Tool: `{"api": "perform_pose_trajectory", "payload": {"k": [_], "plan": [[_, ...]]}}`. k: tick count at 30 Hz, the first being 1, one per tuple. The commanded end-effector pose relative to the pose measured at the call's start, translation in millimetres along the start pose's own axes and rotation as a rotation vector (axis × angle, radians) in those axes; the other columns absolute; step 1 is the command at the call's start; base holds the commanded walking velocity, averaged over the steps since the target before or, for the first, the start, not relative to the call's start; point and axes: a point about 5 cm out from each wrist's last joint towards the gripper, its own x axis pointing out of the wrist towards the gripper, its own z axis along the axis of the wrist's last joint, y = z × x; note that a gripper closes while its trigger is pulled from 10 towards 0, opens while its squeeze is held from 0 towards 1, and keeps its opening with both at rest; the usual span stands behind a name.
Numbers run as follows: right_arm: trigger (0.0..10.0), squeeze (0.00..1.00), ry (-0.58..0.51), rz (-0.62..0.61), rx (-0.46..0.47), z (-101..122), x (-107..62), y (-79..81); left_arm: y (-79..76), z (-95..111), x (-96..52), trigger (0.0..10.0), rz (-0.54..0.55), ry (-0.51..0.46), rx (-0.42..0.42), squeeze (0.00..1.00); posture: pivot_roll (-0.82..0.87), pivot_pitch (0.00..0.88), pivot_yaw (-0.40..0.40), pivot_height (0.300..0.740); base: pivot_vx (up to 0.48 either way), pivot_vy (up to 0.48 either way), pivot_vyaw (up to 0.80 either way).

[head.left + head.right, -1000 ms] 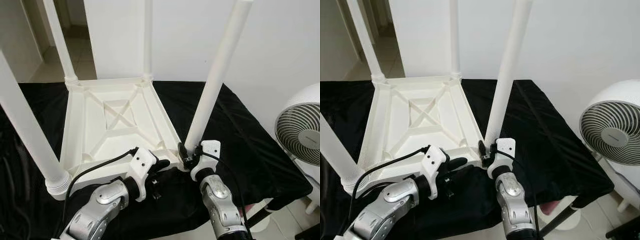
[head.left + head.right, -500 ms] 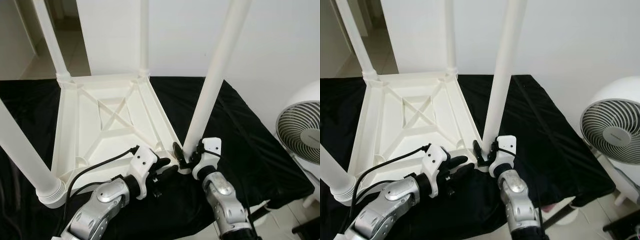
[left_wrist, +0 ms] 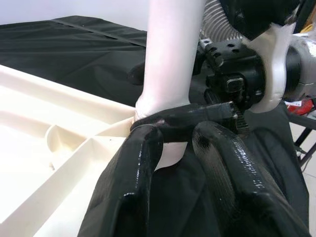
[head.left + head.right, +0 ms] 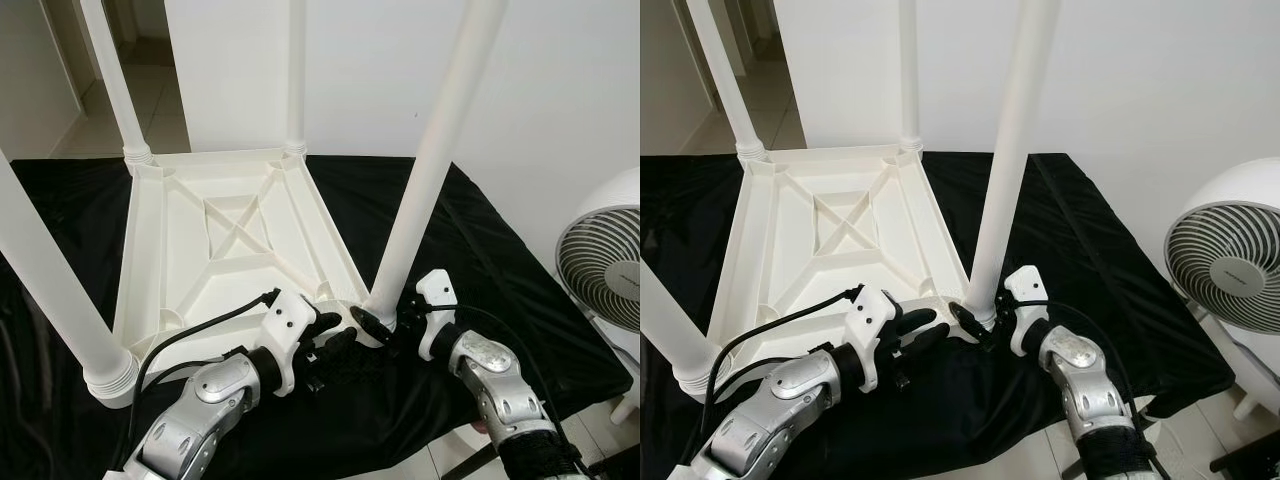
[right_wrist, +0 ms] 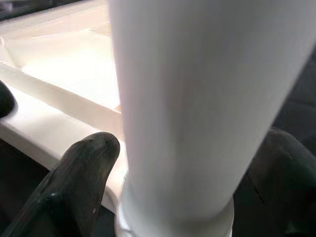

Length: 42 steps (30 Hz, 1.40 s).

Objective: Building children table

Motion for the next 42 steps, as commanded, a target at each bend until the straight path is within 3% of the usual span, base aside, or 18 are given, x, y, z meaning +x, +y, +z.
{"api": "perform_pose_trajectory", "payload": {"k": [1,2,20,24,31,34,41,42], "plan": [[10.0,0.0,0.029,0.027,-0.021,-6,1.1,-2.1,-2.2,-1,1.3,10.0,-0.046,0.001,0.002,0.0,0.01,0.0,-0.04,0.74,0.0,0.0,0.0],[0.0,0.0,0.031,0.039,-0.004,-9,3.1,-2.6,-2.6,-1,0.7,10.0,-0.049,0.004,0.0,0.0,0.02,0.0,-0.041,0.74,0.0,0.0,0.0],[0.0,0.0,-0.004,-0.004,0.066,-18,4.8,1.1,-4.7,-3,-2.1,10.0,-0.057,0.018,-0.011,0.0,0.02,0.0,-0.042,0.74,0.0,0.0,0.0],[0.0,0.0,-0.068,-0.148,0.09,-12,5.9,17.6,-8.3,-4,-2.9,10.0,-0.06,0.02,-0.024,0.0,0.02,0.0,-0.053,0.74,0.0,0.0,0.0],[0.0,0.0,-0.102,-0.263,0.141,-7,8.3,29.9,-9.6,-4,-1.6,10.0,-0.058,0.015,-0.031,0.0,0.02,0.0,-0.055,0.74,0.0,0.0,0.0],[0.0,0.0,-0.077,-0.507,0.182,-5,12.4,36.9,-10.1,-4,-0.7,10.0,-0.058,0.011,-0.035,0.0,0.02,0.004,-0.062,0.74,0.0,0.0,0.0],[0.0,0.0,-0.068,-0.568,0.234,-2,17.6,43.0,-10.9,-4,-1.5,10.0,-0.053,0.009,-0.04,0.0,0.01,0.01,-0.059,0.74,0.0,0.0,0.0],[10.0,0.0,-0.056,-0.56,0.219,-2,17.4,42.4,-11.4,-4,-1.5,10.0,-0.054,0.011,-0.041,0.0,0.01,0.011,-0.061,0.74,0.0,0.0,0.0]]}}
